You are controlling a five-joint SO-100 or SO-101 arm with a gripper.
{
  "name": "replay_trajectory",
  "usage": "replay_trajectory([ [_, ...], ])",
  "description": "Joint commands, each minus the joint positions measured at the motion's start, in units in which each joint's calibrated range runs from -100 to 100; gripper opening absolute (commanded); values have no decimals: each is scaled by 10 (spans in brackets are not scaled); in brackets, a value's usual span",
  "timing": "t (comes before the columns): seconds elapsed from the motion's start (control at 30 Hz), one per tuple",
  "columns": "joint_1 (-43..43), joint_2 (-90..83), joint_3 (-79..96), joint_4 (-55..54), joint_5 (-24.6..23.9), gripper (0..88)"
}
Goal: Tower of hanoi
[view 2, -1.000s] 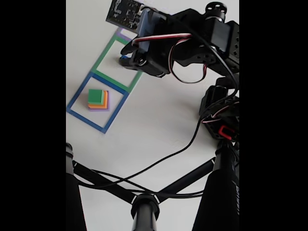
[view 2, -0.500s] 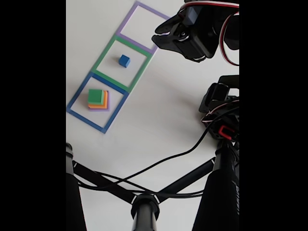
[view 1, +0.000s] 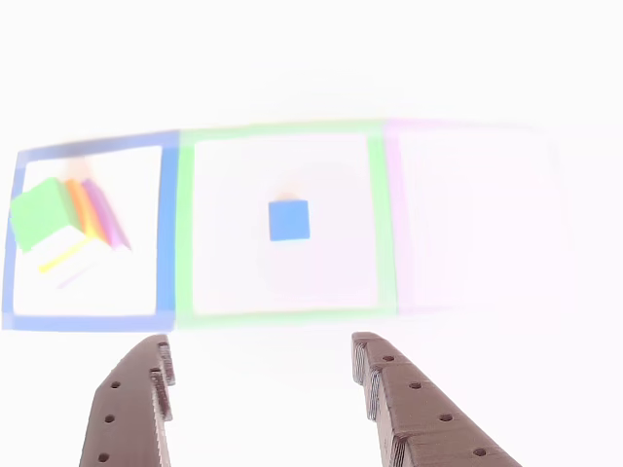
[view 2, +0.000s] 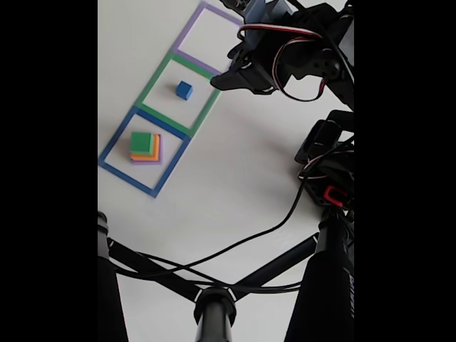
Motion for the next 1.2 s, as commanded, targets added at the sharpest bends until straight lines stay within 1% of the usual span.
replay_trajectory([
  [0.0,21,-45,145,-153,0,239],
  [0.13,34,-70,314,-330,0,263],
  [0.27,40,-70,471,-542,0,273],
  [0.47,40,22,590,-788,0,284],
  [0.63,38,153,624,-965,0,287],
  [0.9,24,403,600,-1213,0,284],
  [1.07,13,546,552,-1327,0,279],
  [1.17,6,610,521,-1371,0,274],
])
